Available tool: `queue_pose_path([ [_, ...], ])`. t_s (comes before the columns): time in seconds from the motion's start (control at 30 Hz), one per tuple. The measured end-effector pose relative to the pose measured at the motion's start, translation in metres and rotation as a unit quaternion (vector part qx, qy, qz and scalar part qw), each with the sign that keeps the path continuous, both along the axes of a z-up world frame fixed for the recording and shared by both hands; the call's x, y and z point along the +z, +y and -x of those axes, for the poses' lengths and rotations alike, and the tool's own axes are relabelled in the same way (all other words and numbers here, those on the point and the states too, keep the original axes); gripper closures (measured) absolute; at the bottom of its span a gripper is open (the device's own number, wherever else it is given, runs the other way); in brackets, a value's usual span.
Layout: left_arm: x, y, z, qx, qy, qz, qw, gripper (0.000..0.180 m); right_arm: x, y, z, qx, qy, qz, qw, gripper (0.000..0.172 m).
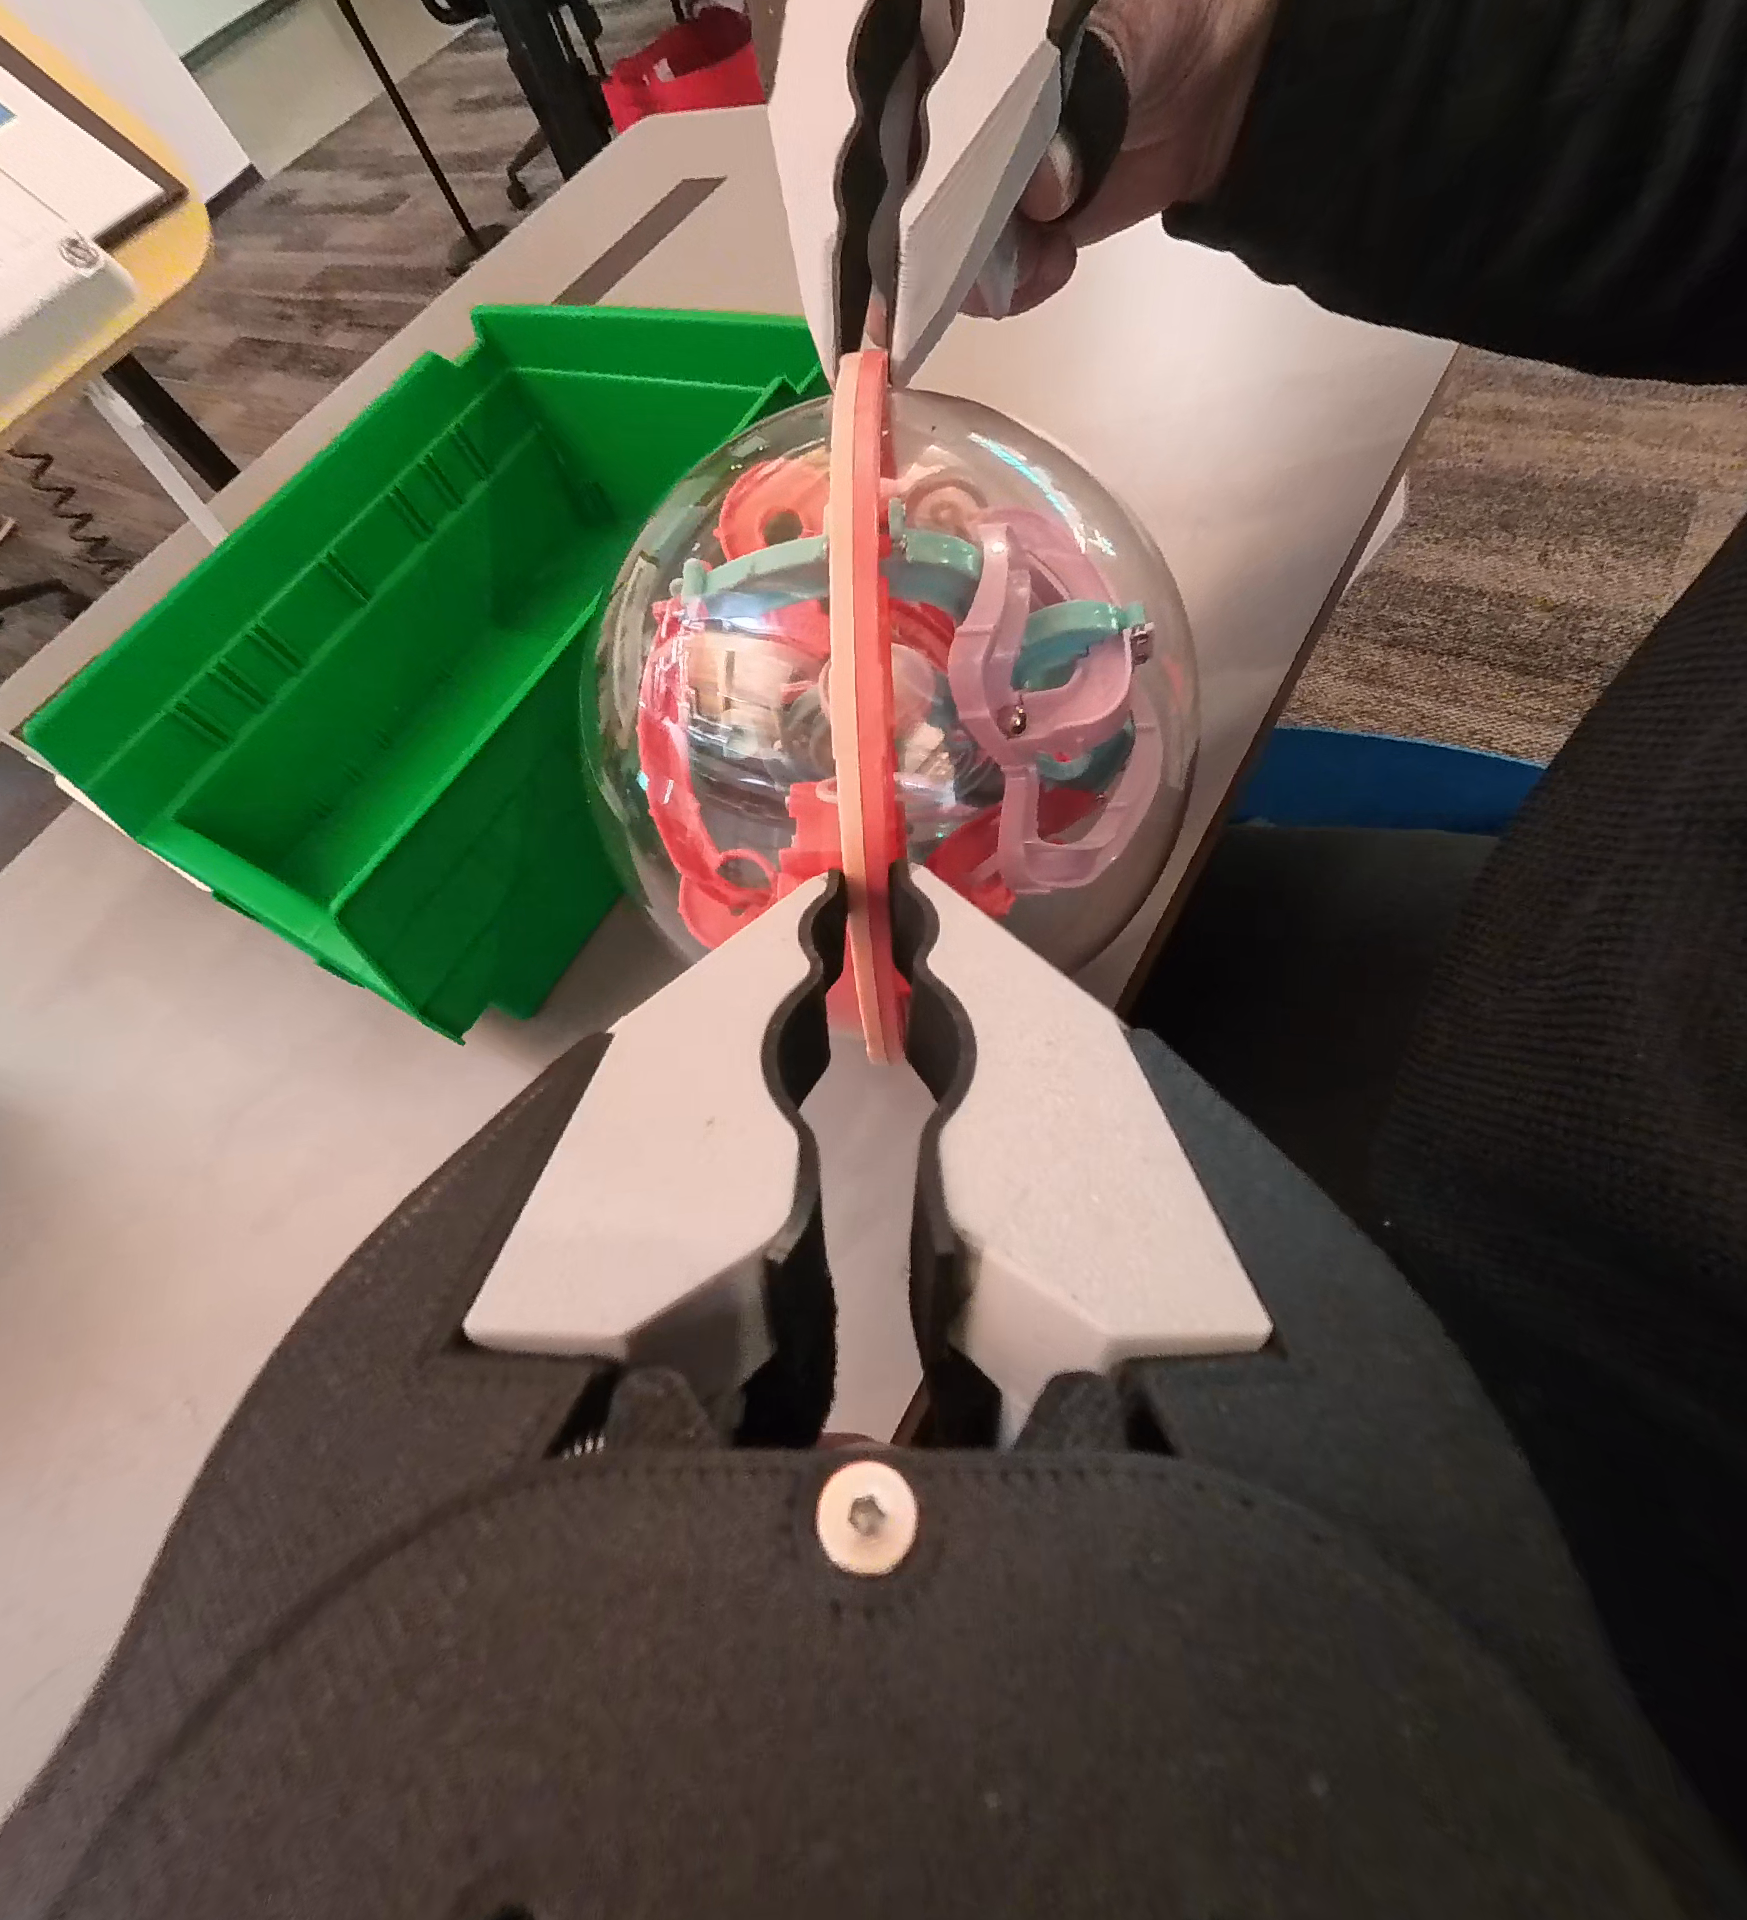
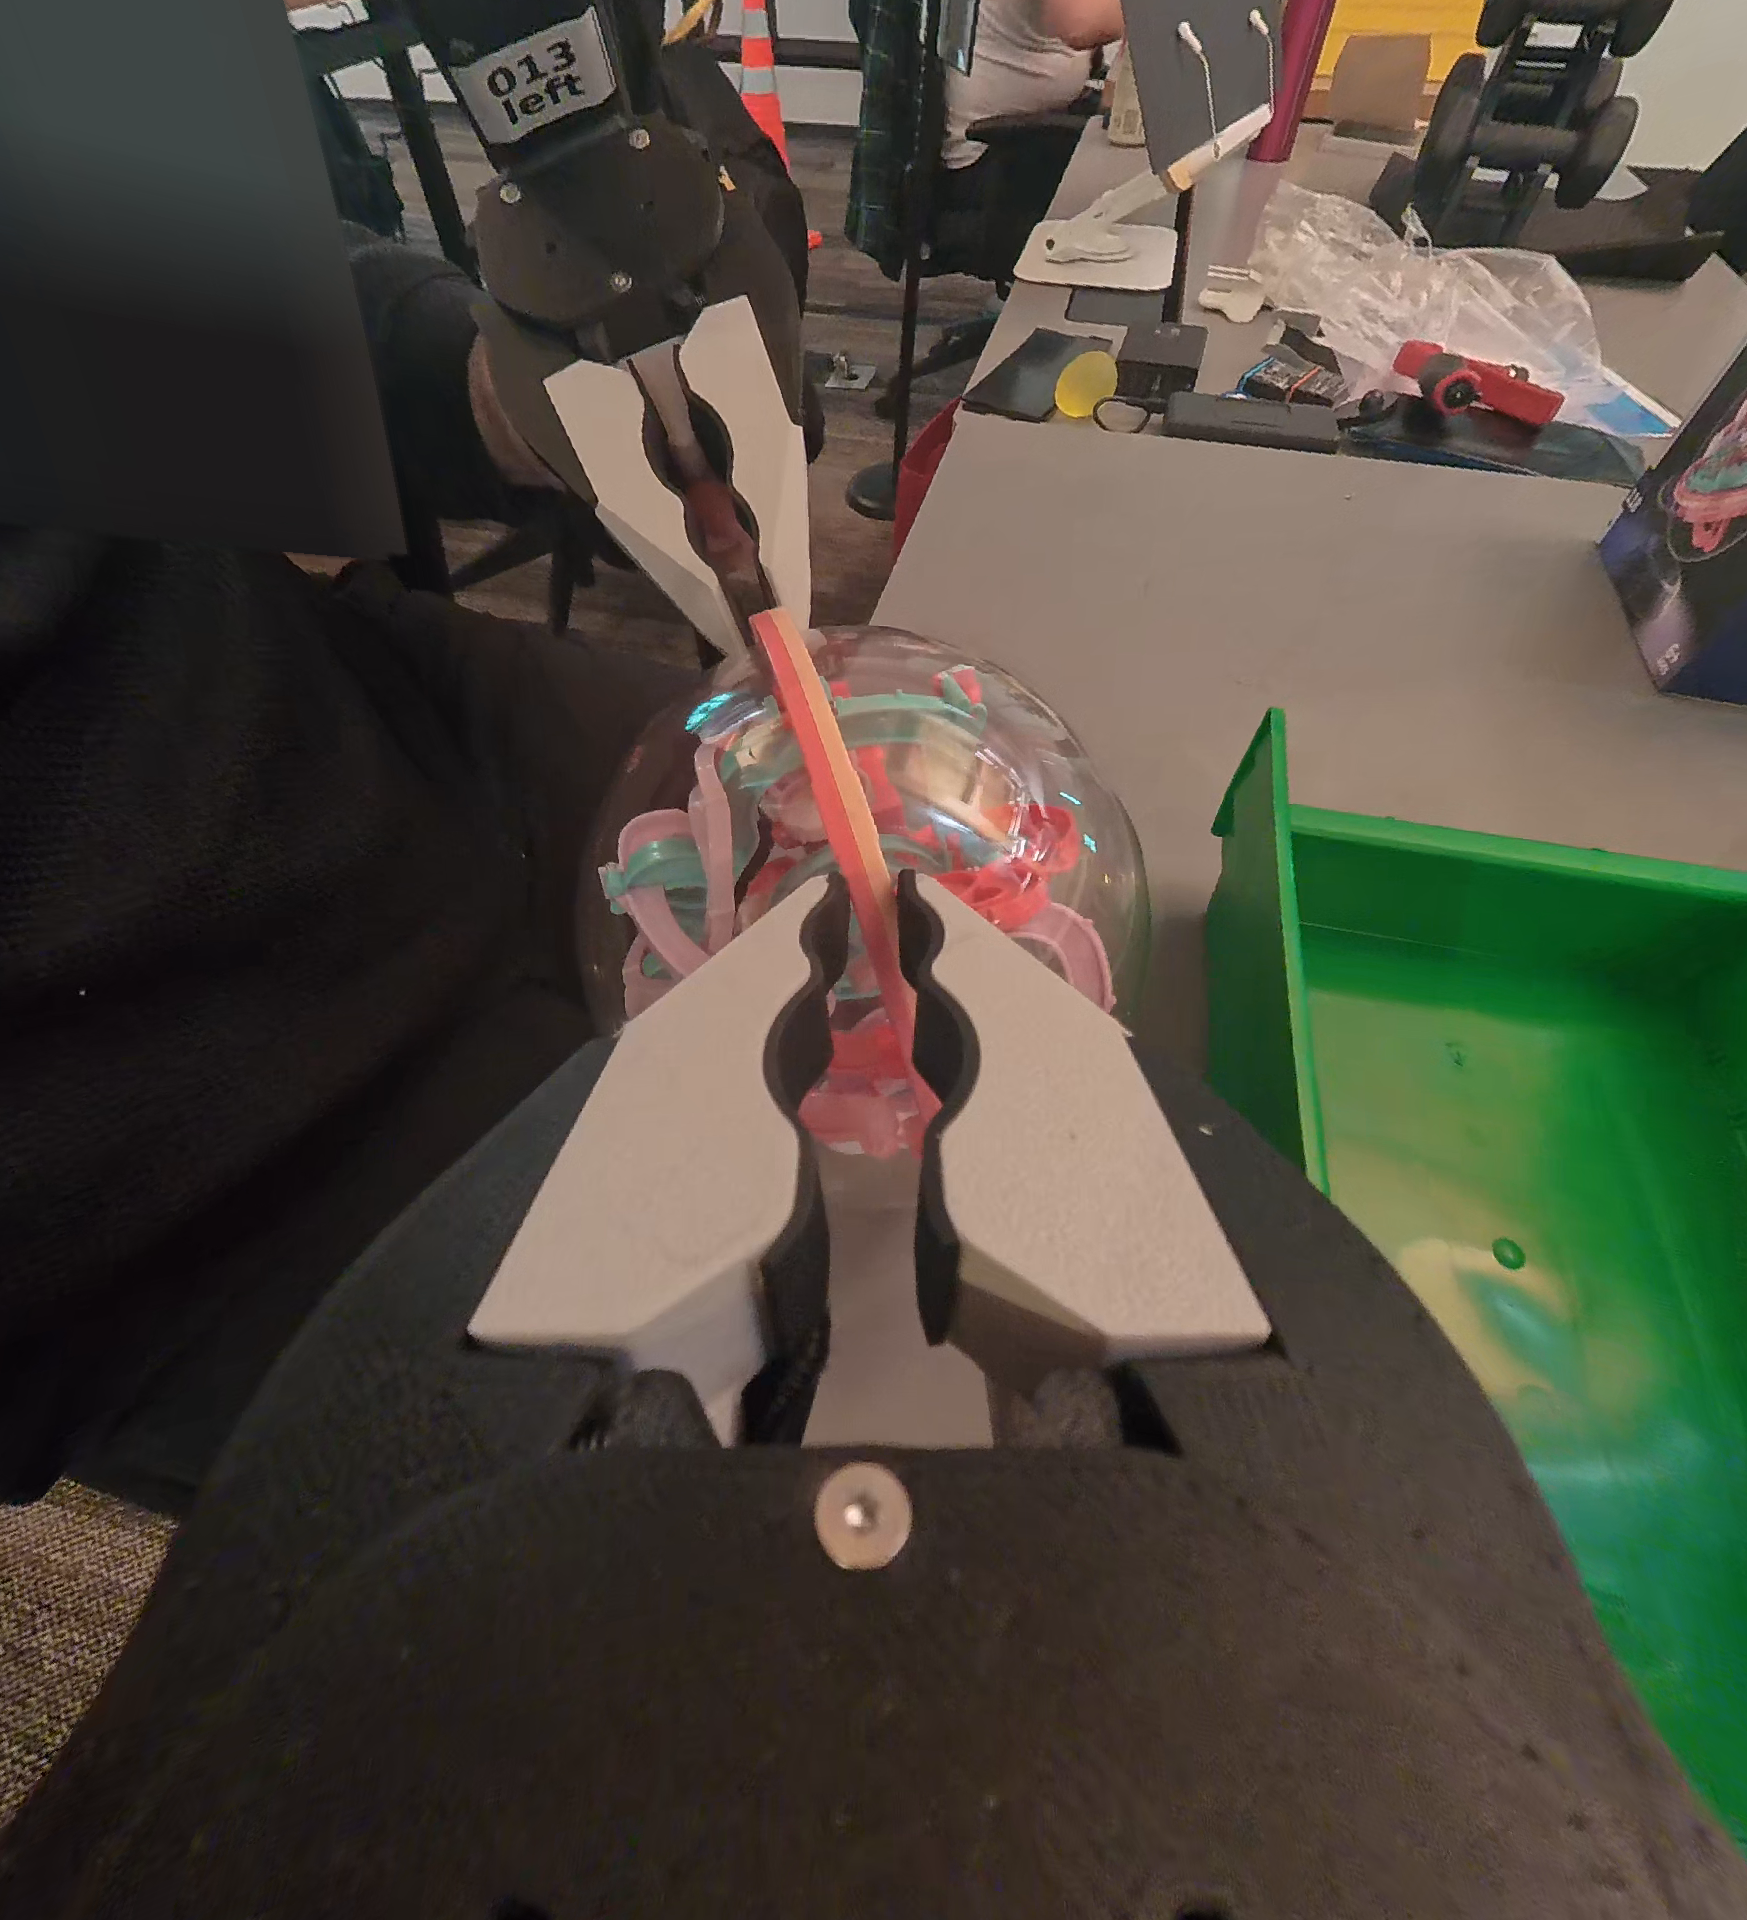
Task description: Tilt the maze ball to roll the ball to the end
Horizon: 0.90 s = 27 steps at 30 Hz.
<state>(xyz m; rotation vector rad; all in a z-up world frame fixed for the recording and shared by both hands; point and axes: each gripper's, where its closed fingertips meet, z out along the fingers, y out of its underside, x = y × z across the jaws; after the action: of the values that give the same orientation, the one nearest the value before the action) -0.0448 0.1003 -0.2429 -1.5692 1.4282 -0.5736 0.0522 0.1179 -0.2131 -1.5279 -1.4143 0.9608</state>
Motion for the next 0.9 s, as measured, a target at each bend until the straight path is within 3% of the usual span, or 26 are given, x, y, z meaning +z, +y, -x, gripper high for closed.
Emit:
queue_pose_path([
  [0.9, -0.0038, 0.0005, -0.0053, -0.003, -0.011, 0.096, 0.995, 0.175, -0.0014, 0.0079, -0.0037, 0.008, -0.004, 0.064, 0.998, 0.164],
])
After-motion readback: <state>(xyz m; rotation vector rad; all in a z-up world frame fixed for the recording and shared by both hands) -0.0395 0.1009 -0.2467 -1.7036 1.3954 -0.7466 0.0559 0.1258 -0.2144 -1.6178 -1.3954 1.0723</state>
